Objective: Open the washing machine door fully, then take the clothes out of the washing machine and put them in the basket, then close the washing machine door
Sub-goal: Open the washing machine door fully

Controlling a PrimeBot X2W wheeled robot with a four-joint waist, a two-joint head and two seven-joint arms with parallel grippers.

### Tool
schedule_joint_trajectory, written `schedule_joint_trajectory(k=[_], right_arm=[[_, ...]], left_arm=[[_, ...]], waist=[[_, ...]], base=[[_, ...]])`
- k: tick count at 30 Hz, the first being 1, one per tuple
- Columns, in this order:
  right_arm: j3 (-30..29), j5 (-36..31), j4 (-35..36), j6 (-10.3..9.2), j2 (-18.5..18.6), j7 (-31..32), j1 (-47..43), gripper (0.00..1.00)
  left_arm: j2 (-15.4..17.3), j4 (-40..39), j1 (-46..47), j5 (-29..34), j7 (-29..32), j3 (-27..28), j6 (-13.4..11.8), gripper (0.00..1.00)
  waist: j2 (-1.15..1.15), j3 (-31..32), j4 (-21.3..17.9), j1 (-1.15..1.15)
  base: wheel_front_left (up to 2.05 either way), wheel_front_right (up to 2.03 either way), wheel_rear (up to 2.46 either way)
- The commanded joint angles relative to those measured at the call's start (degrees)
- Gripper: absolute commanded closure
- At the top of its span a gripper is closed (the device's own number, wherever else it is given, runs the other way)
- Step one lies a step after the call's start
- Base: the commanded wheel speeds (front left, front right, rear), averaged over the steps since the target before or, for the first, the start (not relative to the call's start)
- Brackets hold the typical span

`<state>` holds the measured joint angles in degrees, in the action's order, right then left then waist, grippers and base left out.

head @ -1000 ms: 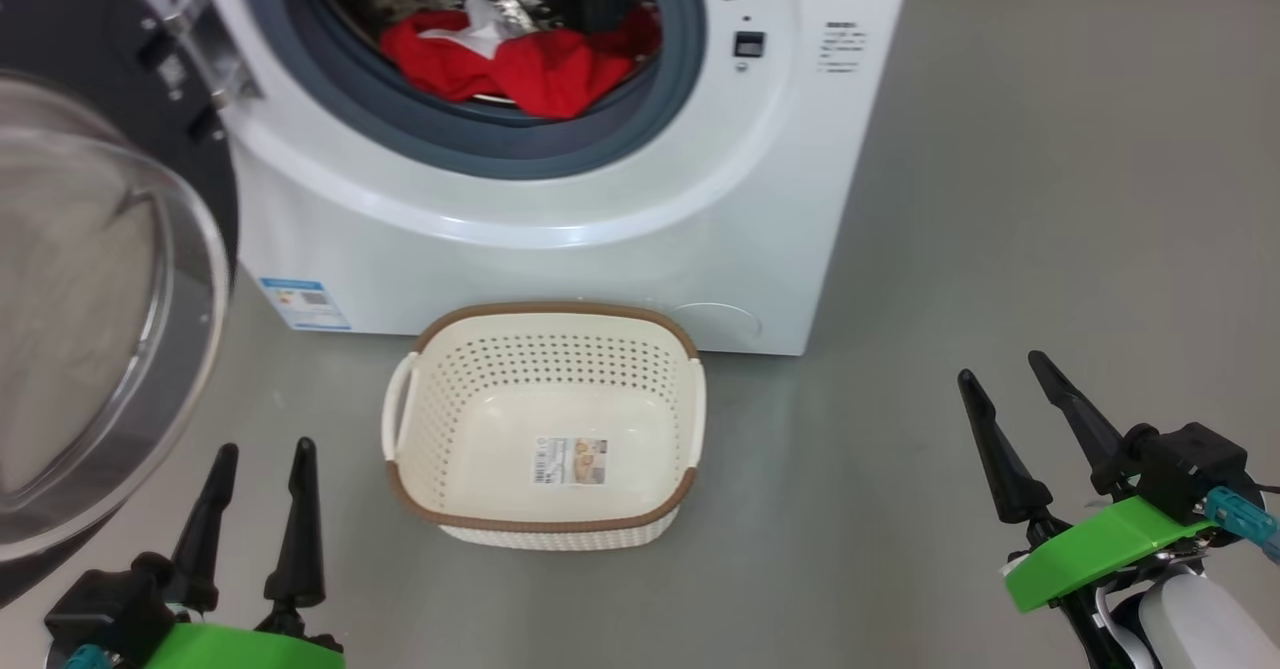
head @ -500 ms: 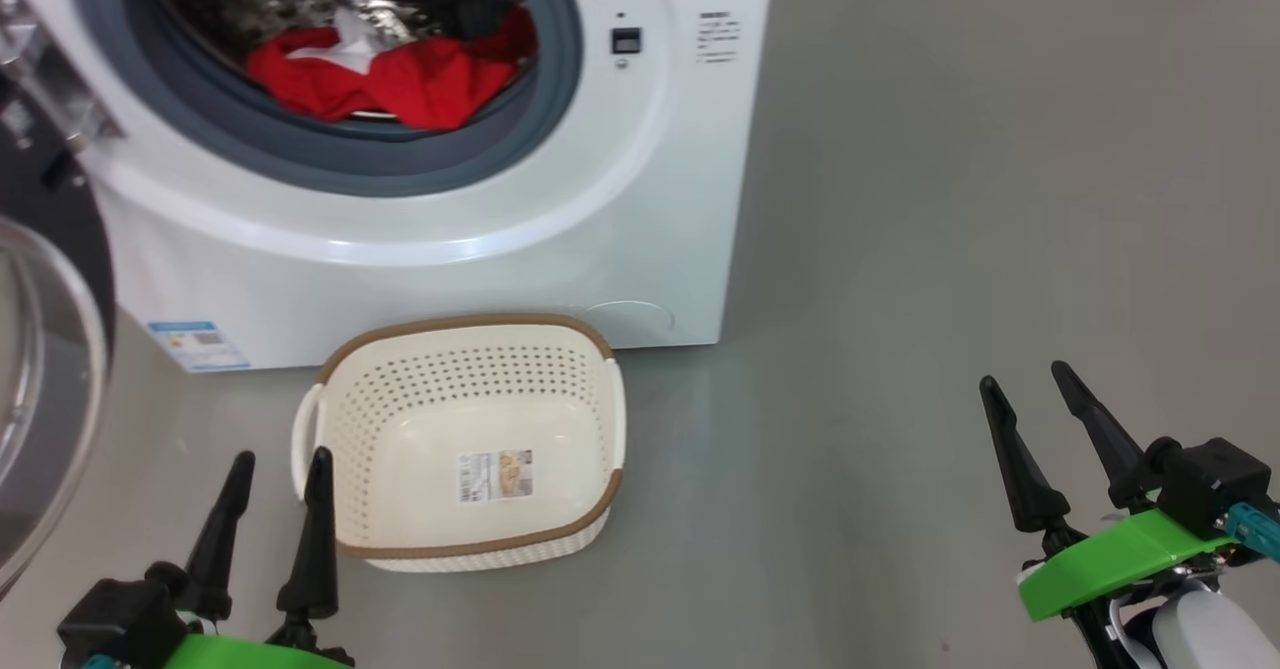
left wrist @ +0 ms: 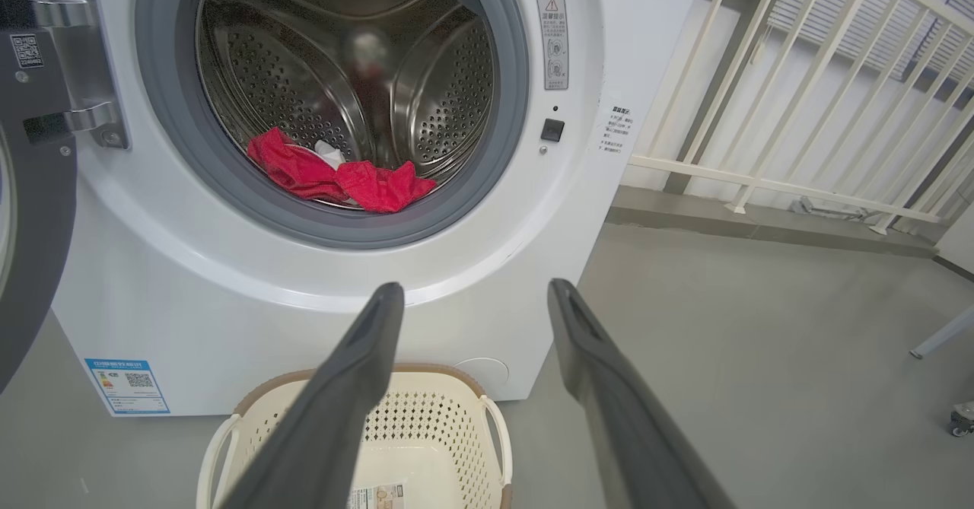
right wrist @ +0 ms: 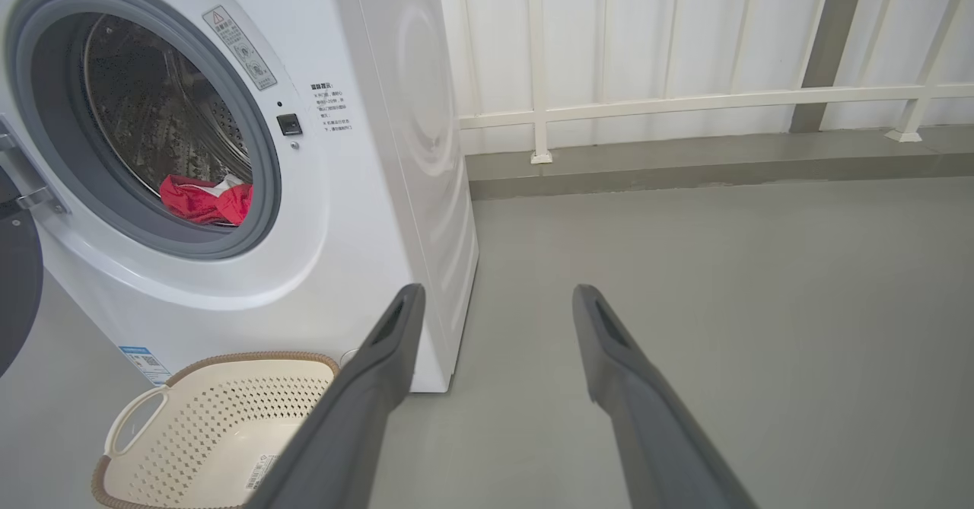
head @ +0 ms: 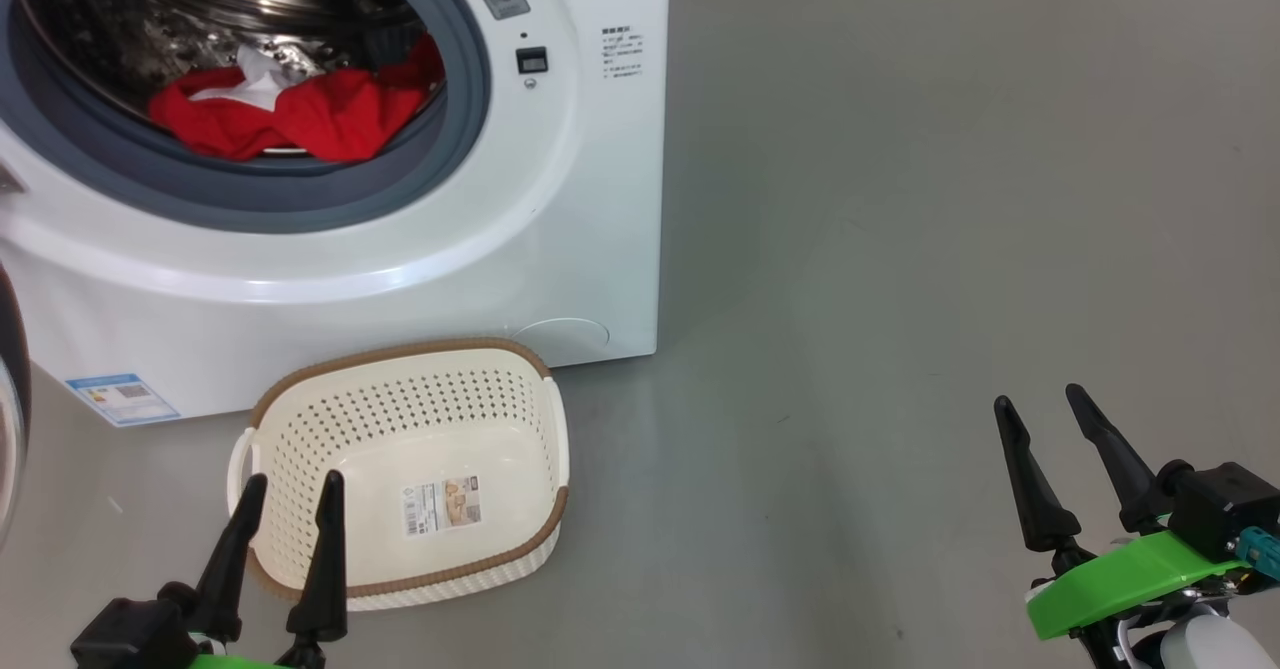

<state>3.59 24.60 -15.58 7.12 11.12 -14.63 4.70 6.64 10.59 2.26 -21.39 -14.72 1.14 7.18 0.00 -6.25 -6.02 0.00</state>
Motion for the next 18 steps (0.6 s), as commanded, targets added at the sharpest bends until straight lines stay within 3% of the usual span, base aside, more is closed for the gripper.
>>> schedule_joint_trajectory(k=[1,18], right_arm=[[0.68,-0.5,1.58,0.36,0.73,-0.37,-0.12,0.0],[0.52,-0.72,1.84,0.36,0.56,-0.37,-0.32,0.0]], left_arm=[[1.2,-1.61,0.47,-0.31,-0.28,1.59,0.31,0.0],[0.95,-1.61,0.63,1.9,-0.28,2.9,0.31,0.0]], waist=[[0.0,0.19,-0.34,0.0],[0.0,0.53,0.64,0.0]], base=[[0.0,0.0,0.0],[0.0,0.0,0.0]])
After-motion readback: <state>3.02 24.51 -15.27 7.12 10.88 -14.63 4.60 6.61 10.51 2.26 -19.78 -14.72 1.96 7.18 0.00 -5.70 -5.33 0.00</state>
